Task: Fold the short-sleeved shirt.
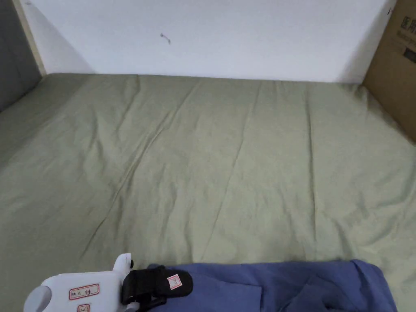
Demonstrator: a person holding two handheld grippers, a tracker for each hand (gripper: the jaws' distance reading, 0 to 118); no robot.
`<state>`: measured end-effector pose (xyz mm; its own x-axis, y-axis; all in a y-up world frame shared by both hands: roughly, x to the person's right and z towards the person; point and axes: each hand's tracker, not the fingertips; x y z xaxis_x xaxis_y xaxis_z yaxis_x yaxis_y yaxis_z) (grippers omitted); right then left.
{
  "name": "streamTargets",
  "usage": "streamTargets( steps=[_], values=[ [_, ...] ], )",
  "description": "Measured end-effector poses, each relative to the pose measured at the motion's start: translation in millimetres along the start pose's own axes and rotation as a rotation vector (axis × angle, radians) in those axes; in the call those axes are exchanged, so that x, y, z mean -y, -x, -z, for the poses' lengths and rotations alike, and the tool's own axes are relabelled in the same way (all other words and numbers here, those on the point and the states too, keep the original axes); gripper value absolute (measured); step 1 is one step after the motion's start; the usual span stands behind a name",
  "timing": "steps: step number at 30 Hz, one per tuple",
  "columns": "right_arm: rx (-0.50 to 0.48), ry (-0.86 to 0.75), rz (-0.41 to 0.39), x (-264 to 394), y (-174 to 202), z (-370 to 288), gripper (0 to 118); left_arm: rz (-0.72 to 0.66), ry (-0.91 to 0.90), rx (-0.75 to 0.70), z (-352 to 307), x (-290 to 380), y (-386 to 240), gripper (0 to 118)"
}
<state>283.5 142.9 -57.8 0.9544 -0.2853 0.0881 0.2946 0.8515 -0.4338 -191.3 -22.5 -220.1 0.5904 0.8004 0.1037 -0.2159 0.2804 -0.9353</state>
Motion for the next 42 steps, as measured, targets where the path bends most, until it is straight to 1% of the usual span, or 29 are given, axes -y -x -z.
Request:
streamTargets(
  steps=[1, 3, 5, 6, 7, 8, 9, 12, 16, 17, 18, 19, 20, 21, 22, 23, 24, 26, 29, 30, 31, 32, 33, 34, 35, 36, 38, 40, 42],
  values=[
    [-0.001, -0.004, -0.004, 0, -1, -3, 0, 0.014, -0.022, -0.041, -13, 2, -10, 11],
    [-0.009, -0.014, -0.008, 0, -3, -8, 0, 0.010, -0.060, -0.246, -40, 2, -29, 11],
    [-0.018, -0.022, -0.006, 3, -6, -13, 0, 0.008, -0.133, -0.516, -72, 0, -54, 11],
    [-0.024, -0.024, -0.002, 4, -7, -15, 0, 0.042, -0.166, -0.636, -81, 2, -71, 11],
    [-0.030, -0.027, 0.006, 5, -8, -17, 0, 0.085, -0.181, -0.669, -86, 4, -84, 11],
    [-0.040, -0.031, 0.018, 7, -10, -19, 0, 0.127, -0.178, -0.658, -91, -5, -78, 11],
    [-0.046, -0.030, 0.026, 8, -11, -20, 0, 0.134, -0.151, -0.589, -90, -7, -89, 11],
    [-0.054, -0.024, 0.043, 9, -15, -25, 0, 0.092, -0.120, -0.385, -65, -9, -126, 11],
    [-0.057, -0.047, 0.055, 5, -24, -38, 0, 0.103, -0.004, -0.198, 13, -15, -161, 11],
    [-0.054, -0.054, 0.052, 3, -27, -41, 0, 0.106, 0.033, -0.187, 37, -14, -167, 11],
    [-0.046, -0.059, 0.047, 1, -30, -44, 0, 0.114, 0.062, -0.175, 60, -13, -172, 14],
    [-0.036, -0.067, 0.040, 0, -33, -46, 0, 0.126, 0.097, -0.150, 83, -13, -174, 24],
    [-0.026, -0.073, 0.035, -1, -36, -48, 0, 0.123, 0.129, -0.123, 104, -7, -176, 44],
    [-0.019, -0.075, 0.035, -1, -40, -48, 0, 0.098, 0.164, -0.089, 123, -6, -173, 86],
    [-0.013, -0.075, 0.039, -2, -43, -49, 0, 0.078, 0.202, -0.086, 136, -5, -172, 110],
    [-0.006, -0.074, 0.048, -2, -47, -49, 0, 0.050, 0.223, -0.089, 146, -1, -169, 118],
    [-0.003, -0.072, 0.056, -2, -49, -50, 0, 0.056, 0.200, -0.093, 146, 2, -171, 118],
    [-0.005, -0.074, 0.077, -1, -55, -51, 0, 0.066, 0.168, -0.089, 134, 3, -173, 117],
    [-0.006, -0.081, 0.086, 2, -57, -50, 0, 0.158, 0.072, -0.092, 96, 5, -179, 116],
    [-0.007, -0.082, 0.086, 2, -58, -50, 0, 0.193, 0.051, -0.101, 86, 6, -182, 111],
    [-0.009, -0.082, 0.087, 3, -58, -48, 0, 0.249, 0.025, -0.101, 75, 10, -185, 99],
    [-0.012, -0.081, 0.089, 4, -58, -47, 0, 0.303, 0.002, -0.111, 66, 14, -193, 75],
    [-0.014, -0.079, 0.093, 5, -59, -46, 0, 0.348, -0.009, -0.136, 64, 18, -197, 34],
    [-0.016, -0.077, 0.098, 6, -59, -45, 0, 0.402, -0.007, -0.181, 68, 24, -204, 12],
    [-0.017, -0.075, 0.104, 7, -60, -44, 0, 0.458, 0.008, -0.237, 76, 30, -209, 12],
    [-0.017, -0.074, 0.108, 8, -60, -44, 0, 0.498, 0.020, -0.262, 83, 34, -212, 9],
    [-0.016, -0.068, 0.116, 10, -60, -44, 0, 0.548, 0.083, -0.240, 110, 42, -213, 9],
    [-0.021, -0.060, 0.129, 11, -62, -45, 0, 0.524, 0.138, -0.247, 138, 48, -216, 9],
    [-0.036, -0.059, 0.149, 11, -65, -46, 0, 0.501, 0.197, -0.317, 171, 52, -211, 9]
  ],
)
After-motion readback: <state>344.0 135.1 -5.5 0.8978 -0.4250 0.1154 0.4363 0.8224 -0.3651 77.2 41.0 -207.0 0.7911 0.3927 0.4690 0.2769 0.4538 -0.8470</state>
